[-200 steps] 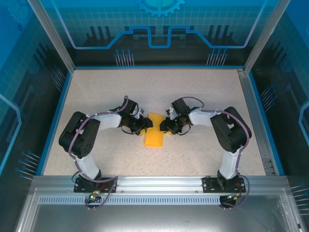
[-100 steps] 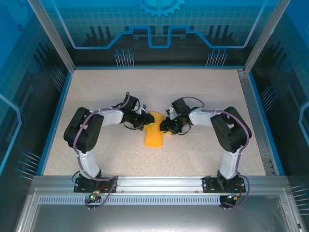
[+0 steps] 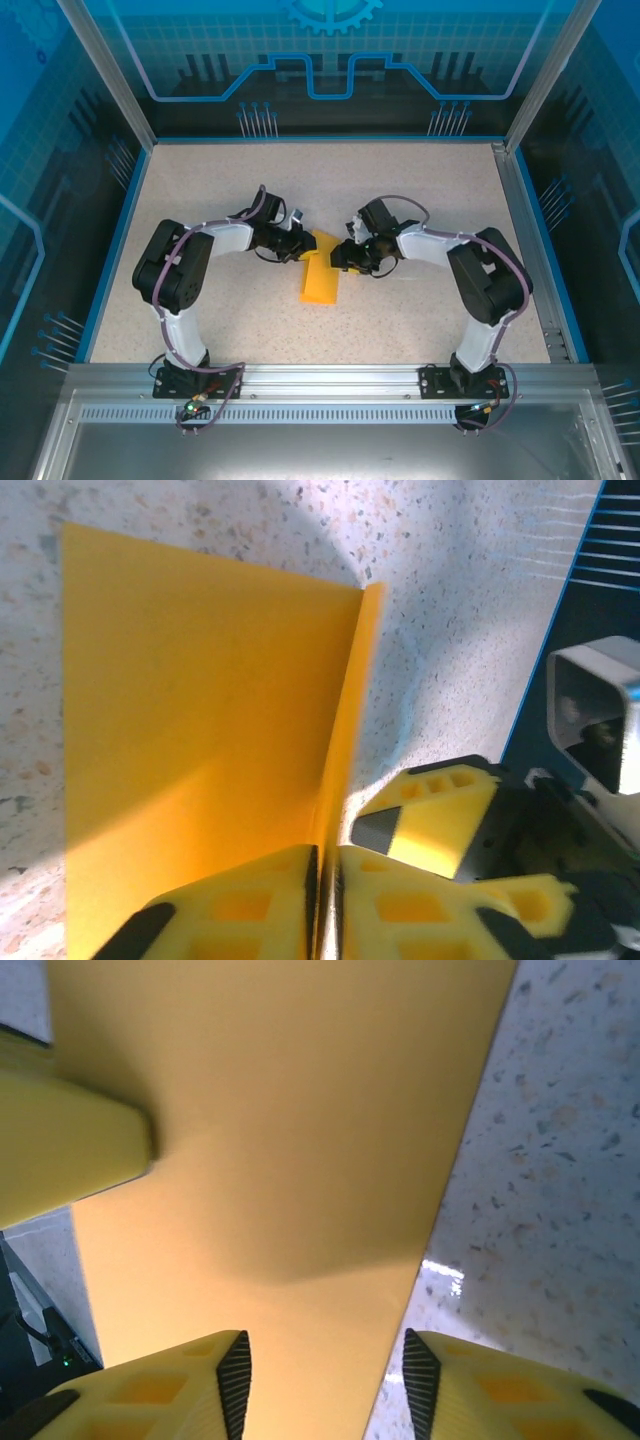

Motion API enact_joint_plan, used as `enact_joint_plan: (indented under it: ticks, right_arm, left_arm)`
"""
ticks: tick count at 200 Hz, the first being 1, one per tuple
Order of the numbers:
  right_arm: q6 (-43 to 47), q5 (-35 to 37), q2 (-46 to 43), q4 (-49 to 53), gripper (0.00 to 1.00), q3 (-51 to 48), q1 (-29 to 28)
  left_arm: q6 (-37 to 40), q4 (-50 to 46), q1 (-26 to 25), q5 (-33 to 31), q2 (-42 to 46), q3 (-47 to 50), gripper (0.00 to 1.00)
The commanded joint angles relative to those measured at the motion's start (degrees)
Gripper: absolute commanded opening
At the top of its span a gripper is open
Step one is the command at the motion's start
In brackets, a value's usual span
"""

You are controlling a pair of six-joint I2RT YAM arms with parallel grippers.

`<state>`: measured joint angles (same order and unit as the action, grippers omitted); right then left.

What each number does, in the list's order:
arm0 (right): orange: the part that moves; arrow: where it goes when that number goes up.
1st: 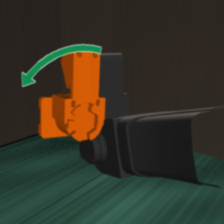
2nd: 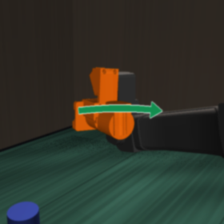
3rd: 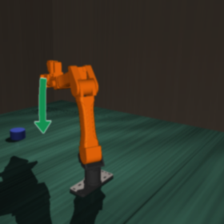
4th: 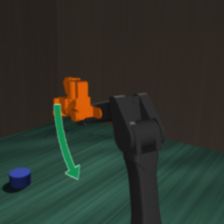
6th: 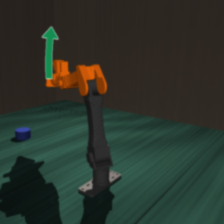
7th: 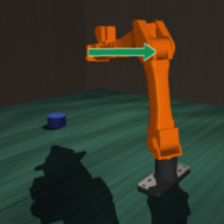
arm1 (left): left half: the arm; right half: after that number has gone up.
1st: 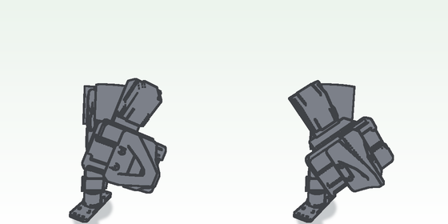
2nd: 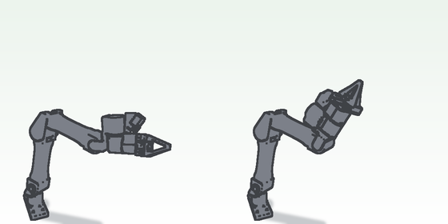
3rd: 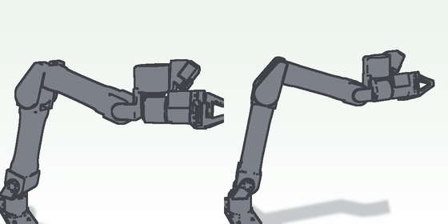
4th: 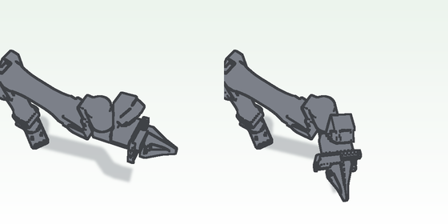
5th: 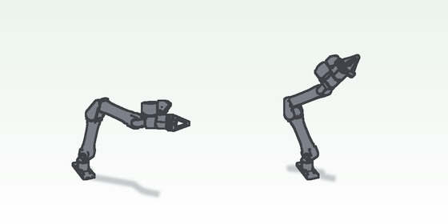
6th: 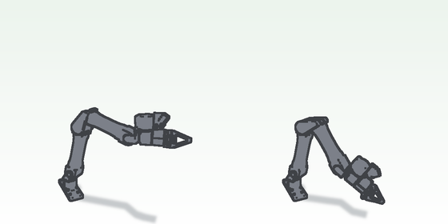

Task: Fold a paper plane with a square sheet of paper (pick it up from the middle)
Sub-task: Fold the triangle a second time at the center of the table.

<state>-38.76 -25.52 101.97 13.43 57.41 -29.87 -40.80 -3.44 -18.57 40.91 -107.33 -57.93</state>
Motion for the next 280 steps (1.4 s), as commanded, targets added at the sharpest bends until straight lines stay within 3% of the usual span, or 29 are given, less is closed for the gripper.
enact_joint_plan:
  ticks: [1, 21, 102, 144, 173, 207, 280]
  right_arm:
    - [1.06, 2.71, -4.51, 2.03, 0.51, -1.36, 0.07]
    - [1.47, 4.58, -7.41, 2.42, 0.55, -2.29, -0.22]
    - [4.97, 16.63, -18.00, 5.58, 0.62, -3.84, -5.67]
    - [5.65, 26.42, -20.59, 5.95, 0.66, -4.58, -14.14]
    - [4.85, 31.97, -18.88, 5.86, 0.68, -4.07, -20.72]
    - [3.90, 39.18, -14.74, 7.76, 0.71, -0.64, -28.77]
    - [4.39, 53.23, -1.18, 19.26, 0.73, 12.03, -37.20]
  left_arm:
    - [-0.77, 1.44, 0.29, 2.69, -0.74, 0.46, 0.10]
    - [-3.37, 4.39, 0.29, 2.50, 0.13, 2.33, 0.05]
    - [-15.46, 15.09, -1.30, -2.53, 5.05, 8.98, 0.04]
    - [-16.98, 15.74, -1.30, -3.90, 5.29, 9.23, 0.06]
    - [-15.31, 13.48, -1.30, -3.72, 4.99, 7.93, 0.13]
    - [-15.23, 13.26, -1.30, -3.54, 4.92, 7.91, 0.13]
    - [-14.77, 12.56, -1.30, -3.07, 4.90, 7.70, 0.13]
